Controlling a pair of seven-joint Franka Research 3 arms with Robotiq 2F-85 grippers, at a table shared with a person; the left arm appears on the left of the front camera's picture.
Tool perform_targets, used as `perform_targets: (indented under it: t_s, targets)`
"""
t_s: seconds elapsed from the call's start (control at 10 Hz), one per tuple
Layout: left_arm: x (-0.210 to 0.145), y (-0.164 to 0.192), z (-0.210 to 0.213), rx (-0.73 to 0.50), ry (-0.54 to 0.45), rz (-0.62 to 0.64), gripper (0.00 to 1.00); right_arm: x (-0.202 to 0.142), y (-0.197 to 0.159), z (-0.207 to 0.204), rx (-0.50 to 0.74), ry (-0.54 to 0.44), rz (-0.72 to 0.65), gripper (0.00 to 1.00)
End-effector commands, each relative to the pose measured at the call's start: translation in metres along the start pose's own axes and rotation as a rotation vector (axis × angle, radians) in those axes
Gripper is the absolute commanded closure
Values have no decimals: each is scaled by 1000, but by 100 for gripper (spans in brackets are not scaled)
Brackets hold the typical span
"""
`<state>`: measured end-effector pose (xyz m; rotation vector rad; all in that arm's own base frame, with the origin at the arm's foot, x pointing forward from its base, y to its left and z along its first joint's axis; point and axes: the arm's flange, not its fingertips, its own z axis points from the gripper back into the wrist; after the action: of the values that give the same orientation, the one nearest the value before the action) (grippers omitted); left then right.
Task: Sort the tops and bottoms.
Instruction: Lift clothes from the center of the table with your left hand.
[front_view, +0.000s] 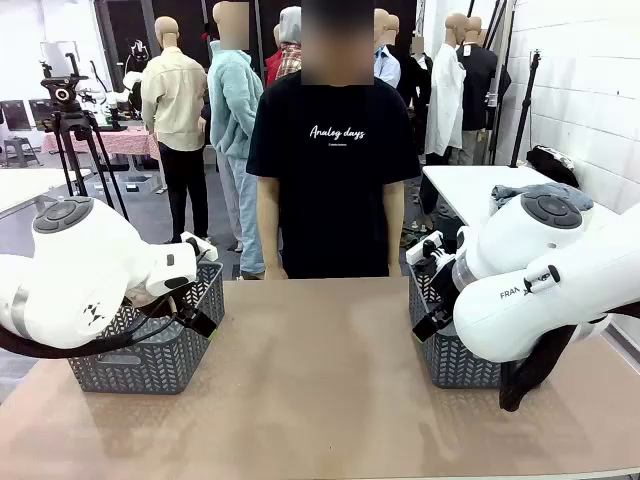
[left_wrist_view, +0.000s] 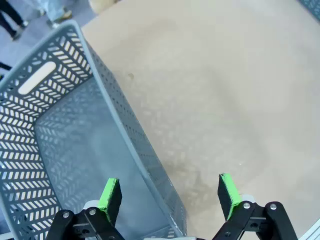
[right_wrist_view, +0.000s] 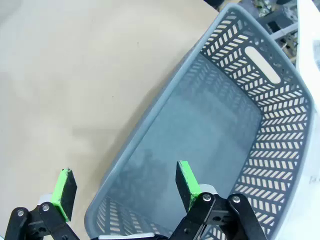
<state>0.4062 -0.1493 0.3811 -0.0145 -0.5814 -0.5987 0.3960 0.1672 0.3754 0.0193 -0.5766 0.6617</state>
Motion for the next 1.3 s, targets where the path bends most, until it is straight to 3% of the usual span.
perform_targets:
  t_s: [0.0,1.2]
  targets:
    - [0,0,0,0,-1,0,0,0,1,0,1,1,1,0]
    - [0,0,0,0,-1,0,0,0,1,0,1,1,1,0]
